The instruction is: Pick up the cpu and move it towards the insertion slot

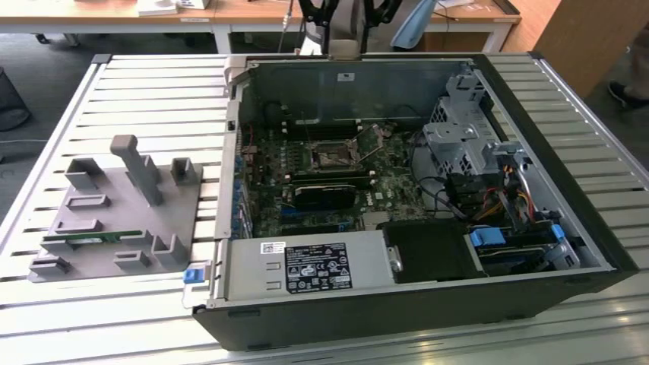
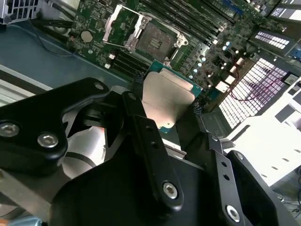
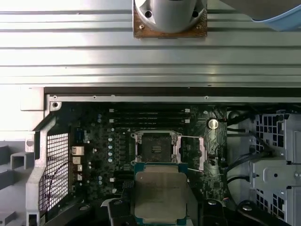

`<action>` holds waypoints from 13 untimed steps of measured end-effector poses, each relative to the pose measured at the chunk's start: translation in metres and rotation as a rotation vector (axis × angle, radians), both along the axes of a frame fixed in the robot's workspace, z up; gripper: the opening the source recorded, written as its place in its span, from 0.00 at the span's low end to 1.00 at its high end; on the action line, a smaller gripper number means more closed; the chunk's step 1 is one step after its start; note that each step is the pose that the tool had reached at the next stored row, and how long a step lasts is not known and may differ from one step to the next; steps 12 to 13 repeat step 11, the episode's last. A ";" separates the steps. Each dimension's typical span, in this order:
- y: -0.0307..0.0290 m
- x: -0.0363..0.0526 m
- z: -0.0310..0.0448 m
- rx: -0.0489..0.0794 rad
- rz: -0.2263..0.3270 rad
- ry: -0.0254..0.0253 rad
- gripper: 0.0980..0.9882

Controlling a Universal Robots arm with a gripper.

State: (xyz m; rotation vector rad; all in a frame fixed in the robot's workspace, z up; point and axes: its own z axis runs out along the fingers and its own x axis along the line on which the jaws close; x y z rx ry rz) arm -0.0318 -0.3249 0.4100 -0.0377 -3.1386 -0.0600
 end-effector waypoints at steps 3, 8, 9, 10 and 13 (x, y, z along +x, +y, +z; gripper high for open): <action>0.0008 0.0059 -0.0004 0.000 0.000 -0.0003 0.48; 0.0010 0.0074 -0.0005 0.000 0.000 -0.0009 0.48; 0.0010 0.0074 -0.0005 0.000 0.000 -0.0009 0.48; 0.0010 0.0074 -0.0005 0.000 0.000 -0.0009 0.48; 0.0010 0.0074 -0.0005 0.000 0.000 -0.0010 0.48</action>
